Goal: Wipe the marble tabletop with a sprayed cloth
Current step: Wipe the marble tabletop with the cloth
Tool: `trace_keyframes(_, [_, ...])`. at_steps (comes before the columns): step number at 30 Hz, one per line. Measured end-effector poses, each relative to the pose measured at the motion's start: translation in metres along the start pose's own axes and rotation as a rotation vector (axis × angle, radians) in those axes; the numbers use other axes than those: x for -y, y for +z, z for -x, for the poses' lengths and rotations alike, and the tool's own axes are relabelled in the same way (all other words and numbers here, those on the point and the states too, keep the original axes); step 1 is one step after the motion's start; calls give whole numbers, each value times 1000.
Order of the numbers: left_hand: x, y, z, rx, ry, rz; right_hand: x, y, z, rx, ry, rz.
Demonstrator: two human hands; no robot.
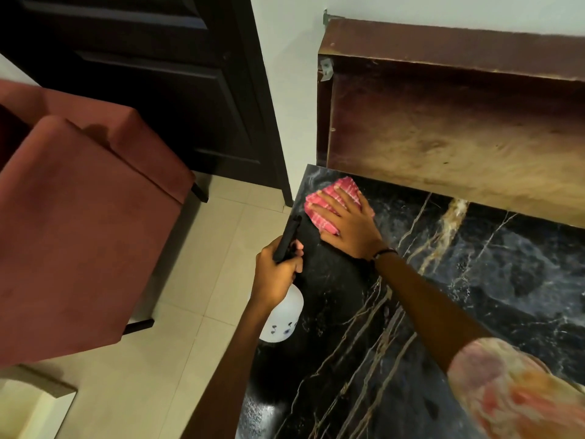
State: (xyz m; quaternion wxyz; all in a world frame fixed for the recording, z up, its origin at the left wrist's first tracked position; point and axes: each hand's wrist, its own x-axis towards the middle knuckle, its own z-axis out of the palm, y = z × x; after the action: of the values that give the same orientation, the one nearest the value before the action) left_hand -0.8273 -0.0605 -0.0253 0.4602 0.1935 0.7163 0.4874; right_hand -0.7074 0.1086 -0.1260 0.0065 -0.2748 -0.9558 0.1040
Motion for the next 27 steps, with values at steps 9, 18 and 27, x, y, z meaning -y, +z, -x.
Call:
trace_keyframes(9, [-6,8,-15,10,24,-50,25,16,13,-78,-160,3])
trace_keyframes(18, [-15,24,-22,73,19,-27,-48,-4,18,-65,49,33])
trace_keyframes(27, [-9,32,-16,85,13,-57,-17,6,1,-99,52,-15])
